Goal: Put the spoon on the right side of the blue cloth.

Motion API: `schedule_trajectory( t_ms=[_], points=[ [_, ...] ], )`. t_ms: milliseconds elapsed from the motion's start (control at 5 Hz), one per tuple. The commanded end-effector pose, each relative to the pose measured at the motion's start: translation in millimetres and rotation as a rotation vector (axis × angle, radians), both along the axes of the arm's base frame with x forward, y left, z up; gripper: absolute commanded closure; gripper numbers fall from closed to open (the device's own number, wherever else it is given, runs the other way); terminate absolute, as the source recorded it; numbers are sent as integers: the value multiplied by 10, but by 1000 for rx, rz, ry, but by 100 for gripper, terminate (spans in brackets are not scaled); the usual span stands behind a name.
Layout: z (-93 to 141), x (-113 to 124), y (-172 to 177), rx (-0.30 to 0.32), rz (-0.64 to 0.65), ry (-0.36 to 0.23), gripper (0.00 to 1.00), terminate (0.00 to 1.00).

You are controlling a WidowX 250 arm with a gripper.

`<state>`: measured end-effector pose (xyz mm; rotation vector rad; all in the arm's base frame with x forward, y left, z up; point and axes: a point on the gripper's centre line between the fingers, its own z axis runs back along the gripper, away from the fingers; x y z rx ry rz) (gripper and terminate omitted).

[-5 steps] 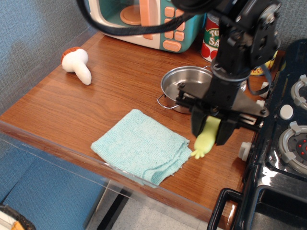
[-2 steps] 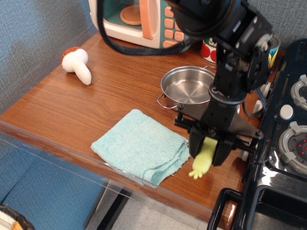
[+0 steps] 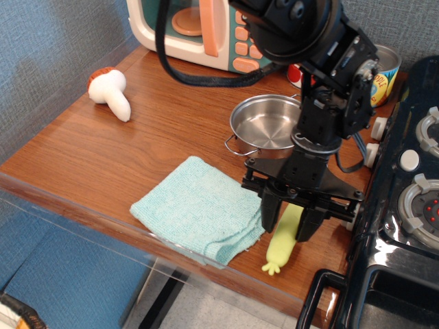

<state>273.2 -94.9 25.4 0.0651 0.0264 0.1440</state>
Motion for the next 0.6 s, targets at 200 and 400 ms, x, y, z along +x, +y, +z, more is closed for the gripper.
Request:
schedule_trajectory(
  t_ms=[200, 400],
  points=[
    [639, 31, 24, -75, -124, -206, 0, 0],
    [662, 47, 81, -92, -148, -230, 0, 0]
  ],
)
